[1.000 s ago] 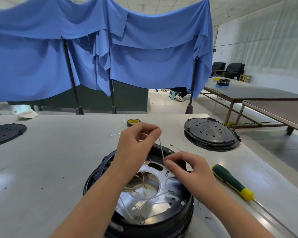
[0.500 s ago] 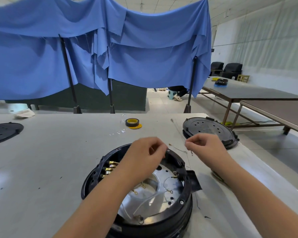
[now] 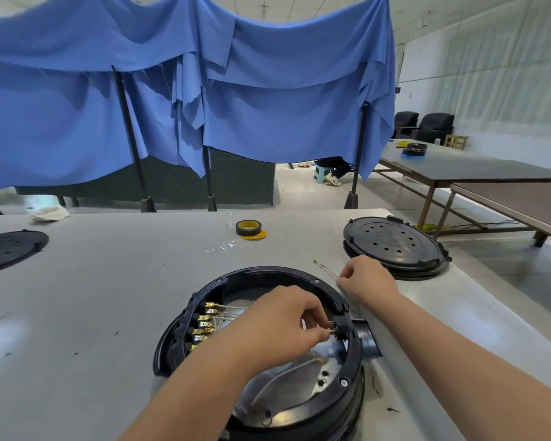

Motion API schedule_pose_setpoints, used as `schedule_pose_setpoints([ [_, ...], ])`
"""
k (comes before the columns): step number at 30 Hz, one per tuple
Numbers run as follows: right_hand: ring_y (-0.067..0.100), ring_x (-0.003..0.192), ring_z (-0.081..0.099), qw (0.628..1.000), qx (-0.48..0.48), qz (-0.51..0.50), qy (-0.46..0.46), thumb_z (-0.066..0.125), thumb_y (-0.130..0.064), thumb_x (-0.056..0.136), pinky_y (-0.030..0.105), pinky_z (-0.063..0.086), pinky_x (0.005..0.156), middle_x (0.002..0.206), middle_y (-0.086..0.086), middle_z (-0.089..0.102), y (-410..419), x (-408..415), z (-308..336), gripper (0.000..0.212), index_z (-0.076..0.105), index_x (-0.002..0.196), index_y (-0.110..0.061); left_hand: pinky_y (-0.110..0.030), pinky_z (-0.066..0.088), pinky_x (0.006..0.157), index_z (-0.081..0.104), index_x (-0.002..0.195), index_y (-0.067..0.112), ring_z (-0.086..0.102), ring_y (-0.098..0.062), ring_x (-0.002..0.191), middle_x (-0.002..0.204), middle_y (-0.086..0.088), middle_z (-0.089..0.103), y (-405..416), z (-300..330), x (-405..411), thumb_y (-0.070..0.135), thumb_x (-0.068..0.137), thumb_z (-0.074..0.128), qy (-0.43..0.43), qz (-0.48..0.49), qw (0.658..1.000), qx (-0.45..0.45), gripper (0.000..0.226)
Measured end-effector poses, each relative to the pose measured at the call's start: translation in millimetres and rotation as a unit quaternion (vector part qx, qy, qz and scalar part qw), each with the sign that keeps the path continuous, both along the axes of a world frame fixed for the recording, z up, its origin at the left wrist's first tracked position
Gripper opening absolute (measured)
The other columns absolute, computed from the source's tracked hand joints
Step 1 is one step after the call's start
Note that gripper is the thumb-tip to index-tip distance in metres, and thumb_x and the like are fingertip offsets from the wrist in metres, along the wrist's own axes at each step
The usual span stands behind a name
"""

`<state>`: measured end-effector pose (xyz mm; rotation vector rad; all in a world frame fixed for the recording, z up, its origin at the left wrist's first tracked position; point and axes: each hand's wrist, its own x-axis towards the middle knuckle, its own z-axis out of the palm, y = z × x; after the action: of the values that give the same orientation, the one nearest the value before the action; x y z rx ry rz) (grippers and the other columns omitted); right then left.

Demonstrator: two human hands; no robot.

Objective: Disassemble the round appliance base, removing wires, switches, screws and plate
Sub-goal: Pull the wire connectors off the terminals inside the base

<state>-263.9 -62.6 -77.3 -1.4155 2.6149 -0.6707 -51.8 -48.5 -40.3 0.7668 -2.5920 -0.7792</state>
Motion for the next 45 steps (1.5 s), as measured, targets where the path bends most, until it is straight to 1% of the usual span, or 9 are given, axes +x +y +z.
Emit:
schedule_pose_setpoints([
  [5, 0.018, 0.086, 0.064, 0.998, -0.057, 0.004, -0.041, 0.062, -0.029, 0.084, 0.031, 0.051, 0.074, 0.085, -0.004, 0.07, 4.2, 6.3, 0.9, 0.009, 0.069, 0.08, -0.023, -0.019, 0.047, 0.065, 0.071, 0.083, 0.026, 0.054, 0.003, 0.065, 0.073, 0.015, 0.064, -2.1, -2.3, 0.1, 0.028, 0.082, 0.067, -0.003, -0.001, 1.0, 0.0, 0.005],
  [12, 0.008, 0.077, 0.064, 0.946, -0.198, 0.074, -0.245, 0.063, -0.018, 0.083, 0.022, 0.048, 0.069, 0.078, -0.006, 0.071, 49.8, 41.0, 20.3, 0.012, 0.073, 0.079, -0.023, -0.022, 0.05, 0.067, 0.074, 0.085, 0.024, 0.057, 0.001, 0.065, 0.075, 0.014, 0.066, -2.9, -1.1, -0.8, 0.03, 0.083, 0.067, -0.016, -0.002, 1.0, 0.0, 0.009],
  [17, 0.004, 0.084, 0.062, 0.927, -0.194, 0.084, -0.311, 0.059, -0.016, 0.088, 0.011, 0.047, 0.067, 0.094, -0.007, 0.067, 68.2, 64.8, 21.2, 0.017, 0.068, 0.101, -0.023, -0.021, 0.047, 0.065, 0.076, 0.087, 0.025, 0.058, -0.004, 0.071, 0.076, 0.011, 0.065, -2.0, -2.3, -2.4, 0.034, 0.082, 0.069, -0.025, 0.005, 1.0, -0.004, 0.012],
  [22, 0.012, 0.111, 0.058, 0.931, -0.191, 0.106, -0.291, 0.054, -0.006, 0.089, 0.035, 0.046, 0.1, 0.121, -0.001, 0.063, 76.0, 74.6, 12.2, 0.039, 0.059, 0.125, -0.02, -0.026, 0.05, 0.067, 0.075, 0.082, 0.025, 0.061, -0.006, 0.073, 0.078, 0.007, 0.068, -2.3, -3.3, -4.3, 0.03, 0.082, 0.068, -0.022, 0.003, 1.0, -0.008, 0.008],
  [29, 0.015, 0.112, 0.059, 0.931, -0.196, 0.107, -0.29, 0.053, -0.002, 0.088, 0.039, 0.047, 0.1, 0.122, 0.001, 0.063, 77.2, 73.2, 12.8, 0.042, 0.06, 0.126, -0.018, -0.038, 0.05, 0.065, 0.066, 0.069, 0.016, 0.058, -0.022, 0.069, 0.07, -0.004, 0.063, -1.6, -1.0, -6.9, 0.018, 0.081, 0.064, -0.027, -0.025, 0.999, -0.033, 0.012],
  [36, 0.014, 0.112, 0.058, 0.931, -0.196, 0.103, -0.29, 0.054, -0.004, 0.088, 0.037, 0.047, 0.1, 0.122, 0.001, 0.062, 77.0, 72.1, 11.2, 0.041, 0.06, 0.125, -0.021, -0.041, 0.052, 0.068, 0.067, 0.073, 0.012, 0.061, -0.026, 0.072, 0.073, -0.007, 0.066, -2.6, -1.5, -7.8, 0.016, 0.081, 0.063, -0.038, -0.022, 0.999, -0.021, 0.01],
  [39, 0.013, 0.113, 0.058, 0.931, -0.196, 0.103, -0.29, 0.054, -0.005, 0.088, 0.037, 0.046, 0.1, 0.123, 0.001, 0.061, 77.5, 72.5, 11.1, 0.041, 0.06, 0.125, -0.021, -0.039, 0.051, 0.068, 0.066, 0.073, 0.012, 0.061, -0.025, 0.073, 0.073, -0.007, 0.066, -2.1, -1.0, -5.7, 0.016, 0.082, 0.063, -0.041, -0.018, 0.999, -0.023, 0.01],
  [43, 0.014, 0.109, 0.058, 0.934, -0.194, 0.098, -0.284, 0.054, -0.007, 0.089, 0.035, 0.048, 0.096, 0.122, 0.001, 0.061, 77.2, 71.7, 11.4, 0.04, 0.06, 0.125, -0.023, -0.019, 0.045, 0.059, 0.066, 0.071, 0.019, 0.058, -0.01, 0.063, 0.072, -0.002, 0.066, -5.9, 2.1, 4.7, 0.021, 0.084, 0.067, -0.018, 0.007, 1.0, -0.002, 0.013],
  [45, 0.014, 0.11, 0.058, 0.934, -0.192, 0.095, -0.285, 0.054, -0.007, 0.09, 0.034, 0.048, 0.097, 0.123, 0.0, 0.06, 77.4, 72.1, 11.7, 0.04, 0.06, 0.126, -0.023, -0.017, 0.042, 0.058, 0.07, 0.076, 0.018, 0.056, -0.009, 0.063, 0.074, -0.002, 0.067, -3.2, 3.0, 3.7, 0.023, 0.085, 0.066, -0.027, -0.005, 1.0, 0.01, 0.011],
])
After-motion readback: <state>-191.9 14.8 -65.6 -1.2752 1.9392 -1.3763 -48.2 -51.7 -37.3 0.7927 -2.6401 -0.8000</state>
